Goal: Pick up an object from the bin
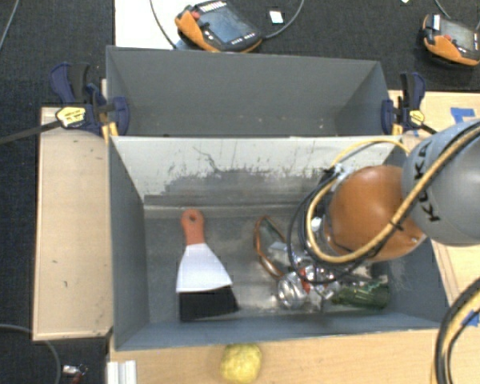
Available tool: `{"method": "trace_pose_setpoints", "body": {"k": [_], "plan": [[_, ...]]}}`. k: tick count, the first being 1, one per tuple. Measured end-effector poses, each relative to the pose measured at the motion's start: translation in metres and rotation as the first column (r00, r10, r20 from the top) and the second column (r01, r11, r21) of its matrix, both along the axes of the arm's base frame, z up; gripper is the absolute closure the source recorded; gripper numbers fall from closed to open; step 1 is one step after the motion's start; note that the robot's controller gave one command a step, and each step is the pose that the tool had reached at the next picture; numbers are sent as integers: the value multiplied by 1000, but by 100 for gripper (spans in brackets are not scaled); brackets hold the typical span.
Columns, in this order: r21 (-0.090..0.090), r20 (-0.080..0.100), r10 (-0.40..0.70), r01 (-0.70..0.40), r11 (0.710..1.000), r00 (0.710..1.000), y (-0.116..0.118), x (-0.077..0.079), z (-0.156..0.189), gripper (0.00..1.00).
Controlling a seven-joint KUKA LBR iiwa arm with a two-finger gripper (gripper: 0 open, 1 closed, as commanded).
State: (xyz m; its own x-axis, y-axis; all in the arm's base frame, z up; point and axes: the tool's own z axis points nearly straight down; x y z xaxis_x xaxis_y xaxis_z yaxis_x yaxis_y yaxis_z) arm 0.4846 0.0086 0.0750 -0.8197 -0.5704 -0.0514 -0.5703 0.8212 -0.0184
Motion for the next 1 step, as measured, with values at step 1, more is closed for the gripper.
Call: {"method": "trace_pose_setpoints", "body": {"k": [1], "plan": [[-20,15,384,-384,923,923,-46,10,32,100]]}}
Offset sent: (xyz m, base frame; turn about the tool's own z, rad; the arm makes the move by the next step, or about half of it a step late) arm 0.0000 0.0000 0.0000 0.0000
